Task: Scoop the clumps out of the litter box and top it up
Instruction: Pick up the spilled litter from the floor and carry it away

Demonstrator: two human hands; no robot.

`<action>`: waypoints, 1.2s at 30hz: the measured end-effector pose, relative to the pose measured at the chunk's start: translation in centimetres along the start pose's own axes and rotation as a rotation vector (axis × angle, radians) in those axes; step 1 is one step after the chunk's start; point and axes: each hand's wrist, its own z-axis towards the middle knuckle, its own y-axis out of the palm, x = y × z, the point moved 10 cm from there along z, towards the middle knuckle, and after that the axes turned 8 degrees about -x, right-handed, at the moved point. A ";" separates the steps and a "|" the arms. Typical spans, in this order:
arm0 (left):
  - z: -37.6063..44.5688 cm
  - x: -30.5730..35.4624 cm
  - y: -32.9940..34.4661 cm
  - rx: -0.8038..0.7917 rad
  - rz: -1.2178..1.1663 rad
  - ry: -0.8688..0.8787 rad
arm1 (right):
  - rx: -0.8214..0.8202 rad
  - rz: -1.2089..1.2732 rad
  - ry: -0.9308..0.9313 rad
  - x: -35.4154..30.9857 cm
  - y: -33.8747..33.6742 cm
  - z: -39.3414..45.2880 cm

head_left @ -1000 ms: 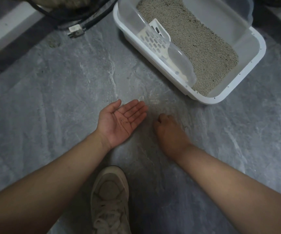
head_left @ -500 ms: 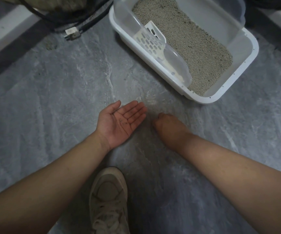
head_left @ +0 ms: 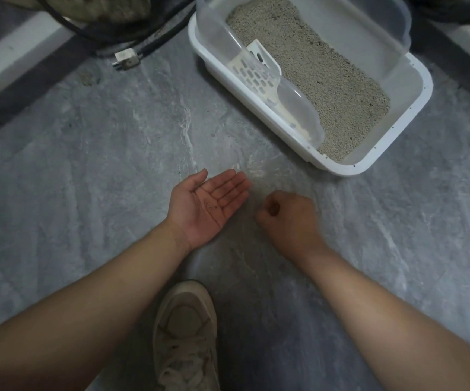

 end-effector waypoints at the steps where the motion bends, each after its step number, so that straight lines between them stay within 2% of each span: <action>1: 0.0 -0.1 0.1 -0.005 0.004 -0.004 | 0.000 0.094 0.017 -0.9 -0.2 -0.7; 5: 0.2 -0.9 0.9 -0.036 0.026 -0.052 | -0.074 0.302 -0.101 -6.5 0.8 -2.3; 8: 0.1 -1.3 1.6 -0.080 0.014 -0.075 | -0.142 0.212 -0.172 -8.3 2.4 -1.4; 10: 0.0 -1.1 1.7 -0.084 0.002 -0.073 | -0.118 0.126 -0.214 -8.4 2.5 -0.9; 14: 0.1 -0.2 1.2 -0.057 0.014 -0.046 | -0.031 0.177 -0.277 -7.2 0.5 -1.2; 17: 0.1 0.5 0.7 -0.030 -0.017 -0.002 | 0.063 0.020 -0.126 -3.0 -1.0 -0.9; 20: 0.2 0.7 0.2 0.001 -0.044 0.021 | -0.040 -0.141 0.193 3.1 -0.4 -0.5; 22: 0.3 0.6 0.0 0.011 -0.043 0.021 | -0.112 -0.198 0.271 4.8 0.7 -0.9; 36: 0.3 0.5 -0.5 0.026 -0.016 0.010 | -0.030 -0.194 0.062 2.3 3.0 0.9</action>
